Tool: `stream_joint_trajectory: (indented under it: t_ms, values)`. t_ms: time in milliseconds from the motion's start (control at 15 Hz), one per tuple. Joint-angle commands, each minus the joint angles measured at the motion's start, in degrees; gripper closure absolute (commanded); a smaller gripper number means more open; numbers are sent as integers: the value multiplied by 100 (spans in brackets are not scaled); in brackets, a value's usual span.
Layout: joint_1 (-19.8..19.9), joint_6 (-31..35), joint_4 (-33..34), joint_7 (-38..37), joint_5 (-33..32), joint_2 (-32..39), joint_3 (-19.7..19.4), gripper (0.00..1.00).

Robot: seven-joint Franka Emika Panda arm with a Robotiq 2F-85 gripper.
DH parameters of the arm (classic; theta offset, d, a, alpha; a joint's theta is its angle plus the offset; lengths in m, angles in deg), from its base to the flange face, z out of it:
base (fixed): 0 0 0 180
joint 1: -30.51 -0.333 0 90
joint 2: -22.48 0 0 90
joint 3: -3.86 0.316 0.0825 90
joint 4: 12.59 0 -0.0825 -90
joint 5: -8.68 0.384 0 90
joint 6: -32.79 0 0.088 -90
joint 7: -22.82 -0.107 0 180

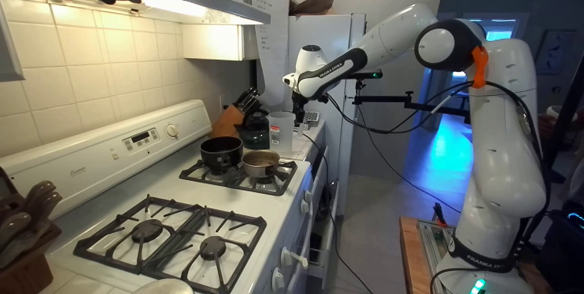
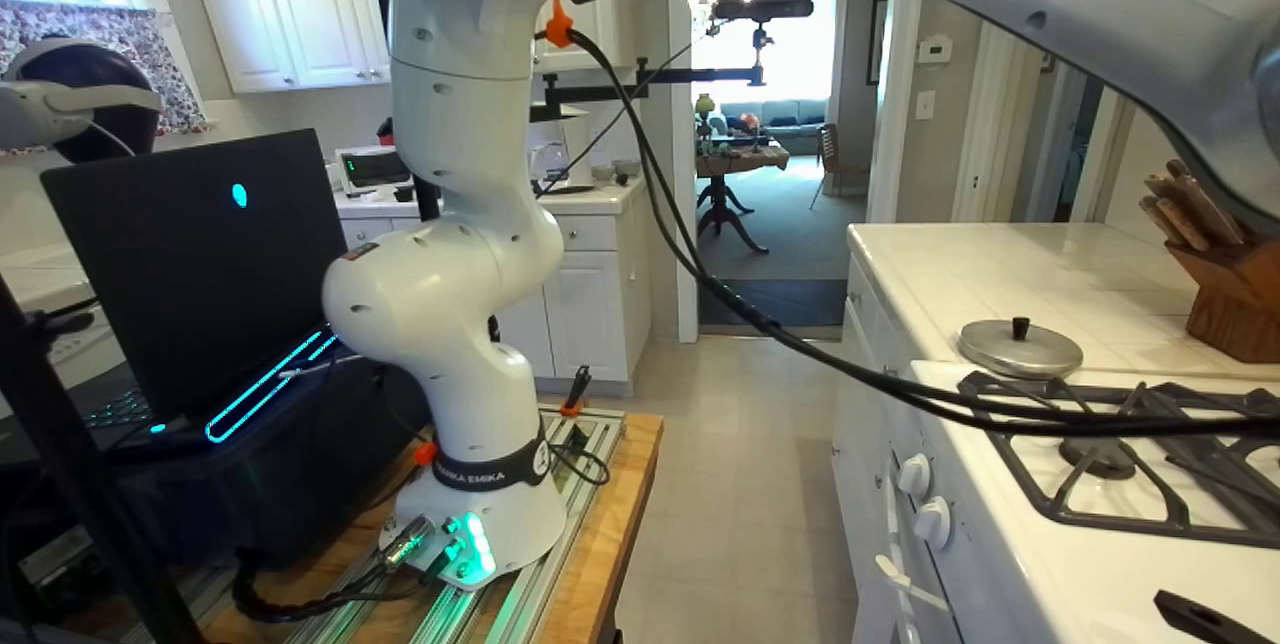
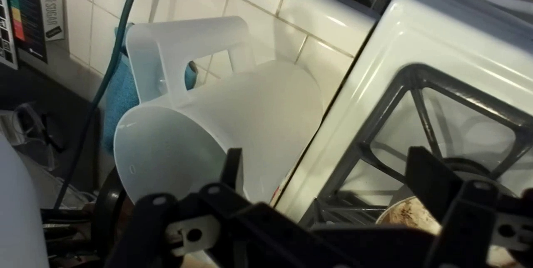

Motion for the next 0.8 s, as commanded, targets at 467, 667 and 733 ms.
stream_joint_trajectory:
  t_ms: [467, 667, 733]
  values:
    - [246, 339, 556, -42, -80, 527, 14, 0]
    - [354, 297, 674, 146, 155, 613, 164, 0]
    - [385, 298, 698, 185, 213, 631, 214, 0]
